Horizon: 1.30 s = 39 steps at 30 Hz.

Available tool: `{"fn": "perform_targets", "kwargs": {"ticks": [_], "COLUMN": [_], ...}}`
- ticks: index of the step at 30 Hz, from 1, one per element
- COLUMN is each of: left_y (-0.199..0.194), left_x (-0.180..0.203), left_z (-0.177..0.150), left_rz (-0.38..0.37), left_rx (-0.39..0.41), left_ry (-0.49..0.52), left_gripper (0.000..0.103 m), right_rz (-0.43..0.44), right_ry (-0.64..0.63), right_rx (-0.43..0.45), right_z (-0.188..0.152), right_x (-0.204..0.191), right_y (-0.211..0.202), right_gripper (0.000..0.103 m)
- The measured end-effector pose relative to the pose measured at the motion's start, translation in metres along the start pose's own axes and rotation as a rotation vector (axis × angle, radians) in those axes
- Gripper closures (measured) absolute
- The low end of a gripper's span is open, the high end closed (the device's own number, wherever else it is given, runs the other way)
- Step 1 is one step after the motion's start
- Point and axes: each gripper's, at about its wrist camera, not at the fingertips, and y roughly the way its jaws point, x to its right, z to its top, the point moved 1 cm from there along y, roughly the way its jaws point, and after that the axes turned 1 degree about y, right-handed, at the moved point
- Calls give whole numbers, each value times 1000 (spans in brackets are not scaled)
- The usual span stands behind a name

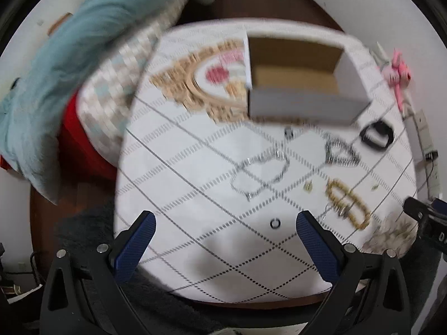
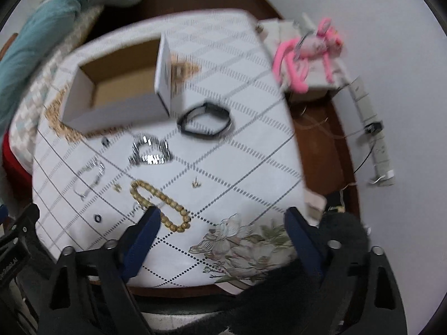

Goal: Organize jewelry
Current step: 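Grasp the small black ring with the left gripper while the right gripper grasps the wooden bead bracelet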

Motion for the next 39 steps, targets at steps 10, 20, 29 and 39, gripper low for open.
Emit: {"fn": "perform_targets", "kwargs": {"ticks": [10, 20, 29, 39], "left_y": [57, 57, 53, 50], "left_x": [25, 38, 56, 69], "left_z": [-28, -42, -45, -48], "left_rz": [-57, -80, -105, -108], "left_rx": [-96, -69, -24, 7], "left_ry": [51, 48, 72, 98], "left_gripper": [33, 56, 83, 93], "right_rz": [54, 23, 24, 26], "right_ry": [-31, -82, -90, -92], "right_rx": [-75, -47, -33, -26], "right_z": [-19, -20, -23, -25], "right_x": [-18, -25, -33, -36], "right_y": [71, 82, 76, 72], "right_gripper": [45, 61, 66, 93]}}
